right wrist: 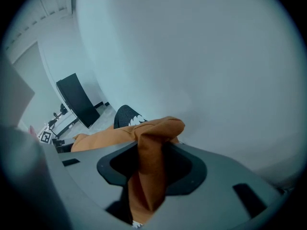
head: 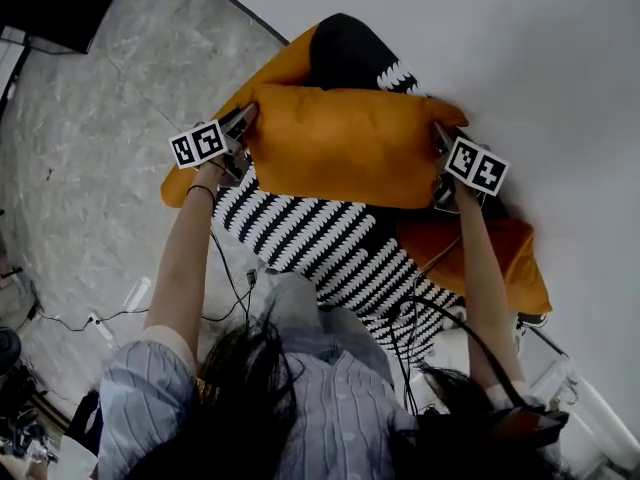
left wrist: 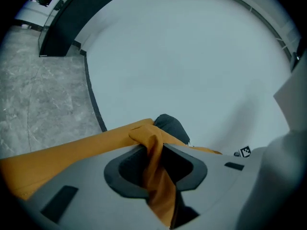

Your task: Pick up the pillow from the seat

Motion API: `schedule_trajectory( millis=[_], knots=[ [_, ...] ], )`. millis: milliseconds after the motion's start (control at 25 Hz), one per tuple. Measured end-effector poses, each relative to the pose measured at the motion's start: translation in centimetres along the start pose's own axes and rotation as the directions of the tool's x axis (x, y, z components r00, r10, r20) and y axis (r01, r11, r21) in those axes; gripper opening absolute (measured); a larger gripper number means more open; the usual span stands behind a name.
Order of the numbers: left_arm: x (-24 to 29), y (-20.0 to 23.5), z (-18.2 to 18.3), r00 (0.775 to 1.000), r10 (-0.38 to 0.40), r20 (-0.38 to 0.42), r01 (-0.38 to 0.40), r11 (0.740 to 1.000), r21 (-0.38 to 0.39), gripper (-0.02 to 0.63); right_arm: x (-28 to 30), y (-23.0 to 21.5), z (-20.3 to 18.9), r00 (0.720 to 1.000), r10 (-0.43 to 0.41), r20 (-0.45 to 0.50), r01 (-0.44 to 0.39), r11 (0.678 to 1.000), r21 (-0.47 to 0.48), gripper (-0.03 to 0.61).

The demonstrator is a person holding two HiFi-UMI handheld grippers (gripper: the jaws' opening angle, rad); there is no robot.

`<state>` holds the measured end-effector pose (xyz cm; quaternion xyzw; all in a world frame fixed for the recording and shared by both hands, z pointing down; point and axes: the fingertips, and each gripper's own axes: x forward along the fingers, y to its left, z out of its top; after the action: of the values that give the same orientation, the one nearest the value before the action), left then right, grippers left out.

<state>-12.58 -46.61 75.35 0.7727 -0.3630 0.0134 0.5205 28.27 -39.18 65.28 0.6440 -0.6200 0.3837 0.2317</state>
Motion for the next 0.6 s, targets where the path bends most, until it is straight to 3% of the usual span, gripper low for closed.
schedule_trajectory(
  millis=[280,440,600],
  knots=[
    [-2.6,-3.4,-2.0,0.992,-0.101,-0.069,0.107,0.990,0.093,0.089,-3.5,-1.3,-3.9,0.999,-0.024,-0.031,0.026,0.999,0.041,0.141],
    [-4.5,-5.4,-3.1,0.994,-0.106,-0.041,0.111,0.984,0.142,0.087,-6.7,-2.3,-6.8,1.000,-0.015,-0.023,0.017,0.995,0.098,0.138],
    [-7.1,-6.5,-4.0,0.994,-0.112,0.004,0.110,0.986,0.124,0.084,-9.9,-1.2,-8.2,1.000,0.023,0.015,-0.025,0.992,0.124,0.132]
  ],
)
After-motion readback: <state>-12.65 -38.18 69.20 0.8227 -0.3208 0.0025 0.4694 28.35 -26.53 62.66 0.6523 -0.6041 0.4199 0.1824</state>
